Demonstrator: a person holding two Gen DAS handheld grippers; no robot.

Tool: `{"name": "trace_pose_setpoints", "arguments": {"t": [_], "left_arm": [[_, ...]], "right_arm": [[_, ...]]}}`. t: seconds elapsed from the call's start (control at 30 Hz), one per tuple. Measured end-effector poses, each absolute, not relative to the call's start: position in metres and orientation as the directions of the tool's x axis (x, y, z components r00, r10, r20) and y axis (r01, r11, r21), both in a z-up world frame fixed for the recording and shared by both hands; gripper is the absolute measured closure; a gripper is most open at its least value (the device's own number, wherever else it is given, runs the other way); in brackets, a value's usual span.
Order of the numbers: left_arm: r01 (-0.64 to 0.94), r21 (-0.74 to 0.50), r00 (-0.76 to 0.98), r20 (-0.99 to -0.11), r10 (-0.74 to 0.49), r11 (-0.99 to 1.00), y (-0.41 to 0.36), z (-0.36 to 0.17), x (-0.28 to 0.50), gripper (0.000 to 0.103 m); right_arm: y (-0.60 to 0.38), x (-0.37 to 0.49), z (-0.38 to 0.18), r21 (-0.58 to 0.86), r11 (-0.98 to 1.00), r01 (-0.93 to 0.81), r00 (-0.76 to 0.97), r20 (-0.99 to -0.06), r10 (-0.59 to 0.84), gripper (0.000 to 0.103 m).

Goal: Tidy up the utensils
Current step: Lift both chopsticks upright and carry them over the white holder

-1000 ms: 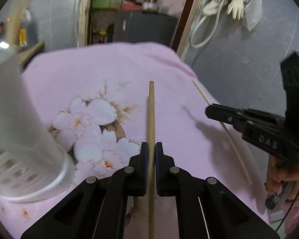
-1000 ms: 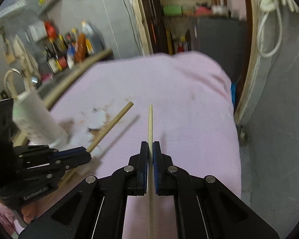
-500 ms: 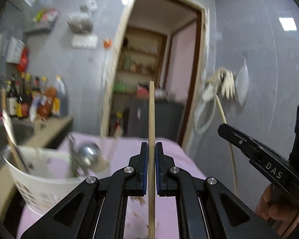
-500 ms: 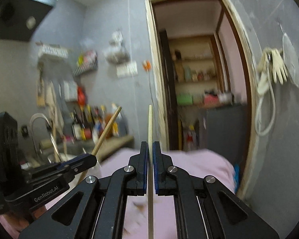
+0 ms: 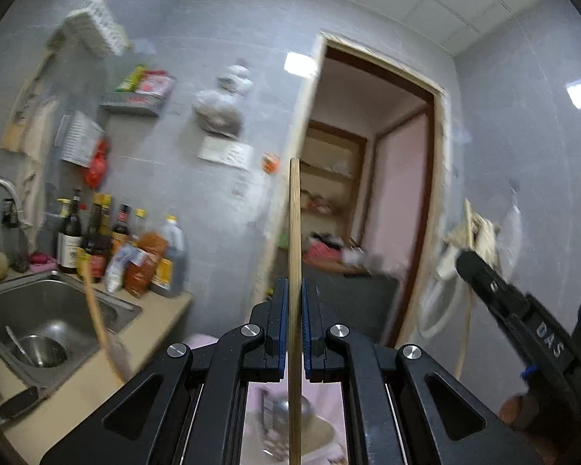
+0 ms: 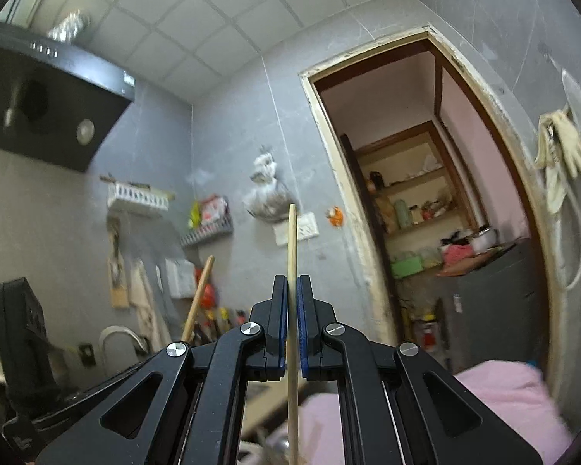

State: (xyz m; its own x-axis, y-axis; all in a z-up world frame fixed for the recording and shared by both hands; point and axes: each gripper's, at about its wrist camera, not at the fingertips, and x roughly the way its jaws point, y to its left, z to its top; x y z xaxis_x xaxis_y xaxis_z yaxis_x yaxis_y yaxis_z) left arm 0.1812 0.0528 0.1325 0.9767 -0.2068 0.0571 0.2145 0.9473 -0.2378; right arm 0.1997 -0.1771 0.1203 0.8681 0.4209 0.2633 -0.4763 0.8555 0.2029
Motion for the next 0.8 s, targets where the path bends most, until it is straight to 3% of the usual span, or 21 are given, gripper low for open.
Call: {"name": "trace_pose_setpoints", "arguments": {"t": [0.13,0.37,0.8], "left_arm": [[0.134,-0.211,0.989,0.096,-0.116,0.968,0.077,0.134,0.186,0.099],[0.19,-0.393,0.977,0.168,-0.133,0.899,0.129,0.111,0.205,0.099],[0.074,-0.513,0.987,0.161,0.011,0.855,0.149,0.088,0.215,0.099]], "right_arm": [[-0.159,0.217,0.112,0.228,0.826,-0.515,0.846,0.287,0.449,0.1],[-0.14,0.24,0.093,0.207,0.822,-0.53,0.837,0.281,0.469,0.1],[-0.145,0.264,0.079,0.276,0.815,-0.509,0.857,0.249,0.451,0.1]]}}
